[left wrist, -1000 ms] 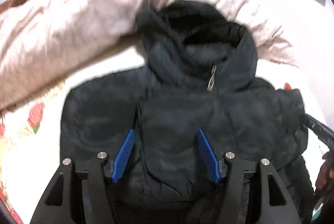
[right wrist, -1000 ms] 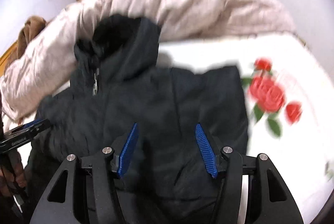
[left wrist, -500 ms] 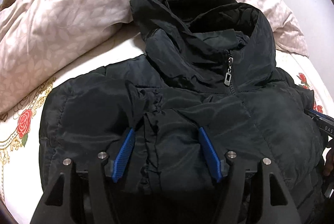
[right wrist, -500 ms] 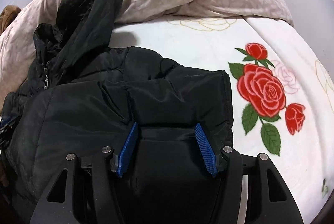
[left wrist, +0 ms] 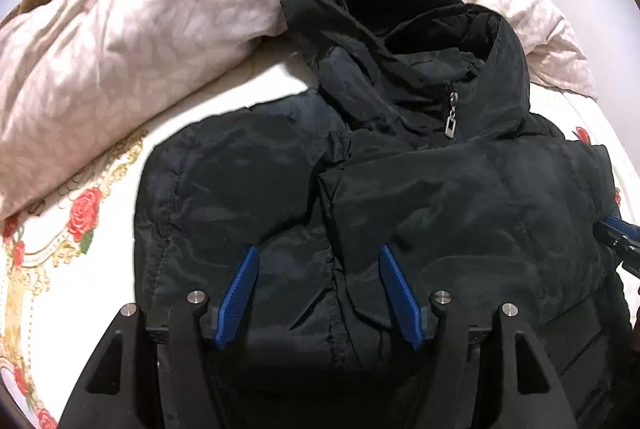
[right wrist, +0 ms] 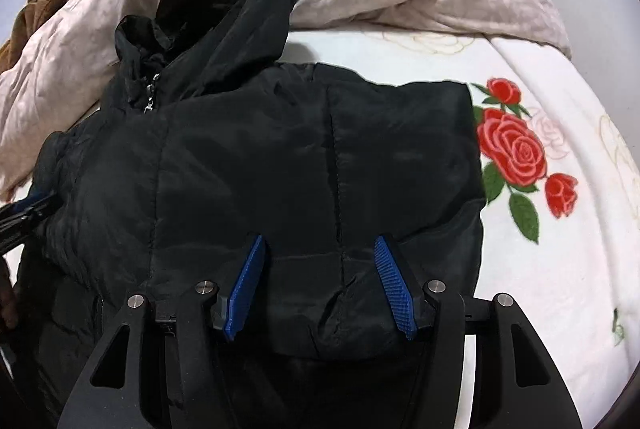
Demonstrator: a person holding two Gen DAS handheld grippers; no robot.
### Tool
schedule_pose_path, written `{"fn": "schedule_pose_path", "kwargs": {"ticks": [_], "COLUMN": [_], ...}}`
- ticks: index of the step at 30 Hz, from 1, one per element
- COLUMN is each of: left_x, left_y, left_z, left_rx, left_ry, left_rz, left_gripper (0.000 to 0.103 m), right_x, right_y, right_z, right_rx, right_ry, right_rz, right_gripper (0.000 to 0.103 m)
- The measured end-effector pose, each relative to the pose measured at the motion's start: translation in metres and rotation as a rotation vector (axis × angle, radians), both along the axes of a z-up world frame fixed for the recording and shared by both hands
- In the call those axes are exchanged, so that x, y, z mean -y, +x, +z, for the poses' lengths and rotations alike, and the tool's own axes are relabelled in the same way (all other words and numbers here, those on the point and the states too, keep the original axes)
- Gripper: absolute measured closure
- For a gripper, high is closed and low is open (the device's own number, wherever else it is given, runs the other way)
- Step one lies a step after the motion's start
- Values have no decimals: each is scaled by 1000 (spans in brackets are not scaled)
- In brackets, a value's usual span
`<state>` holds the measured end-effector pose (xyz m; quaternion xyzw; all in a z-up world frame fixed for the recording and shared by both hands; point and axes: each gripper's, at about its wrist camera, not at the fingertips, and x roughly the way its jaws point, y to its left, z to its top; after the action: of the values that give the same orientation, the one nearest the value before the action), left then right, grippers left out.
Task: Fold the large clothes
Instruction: 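Open the right gripper to release the sleeve and withdraw, then grasp the jacket hood with the left gripper while the right gripper grasps it too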
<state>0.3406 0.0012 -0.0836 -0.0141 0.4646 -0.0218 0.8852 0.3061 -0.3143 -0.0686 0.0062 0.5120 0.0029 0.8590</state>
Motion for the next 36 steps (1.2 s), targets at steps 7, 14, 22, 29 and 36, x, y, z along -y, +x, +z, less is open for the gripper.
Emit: {"fn": "schedule_pose_path", "kwargs": {"ticks": [7, 14, 22, 29, 36], "left_x": [-7, -3, 4, 1, -5], "left_y": [-51, -124, -160, -132, -52], "left_z": [43, 70, 91, 116, 125], "left_rx": [53, 77, 78, 109, 116], "left_ry": [-24, -62, -97, -114, -109], "left_rz": [-6, -11, -42, -69, -86], "left_gripper": [38, 38, 38, 38, 38], "right_x": [-7, -32, -57, -70, -65], "right_y": [-42, -111, -150, -124, -53], "right_z": [46, 81, 102, 116, 123], "right_rx": [86, 142, 123, 128, 138], "right_ry": [37, 96, 129, 128, 137], "right_rz": [-24, -33, 8, 63, 80], "right_gripper": [45, 45, 45, 45, 45]}}
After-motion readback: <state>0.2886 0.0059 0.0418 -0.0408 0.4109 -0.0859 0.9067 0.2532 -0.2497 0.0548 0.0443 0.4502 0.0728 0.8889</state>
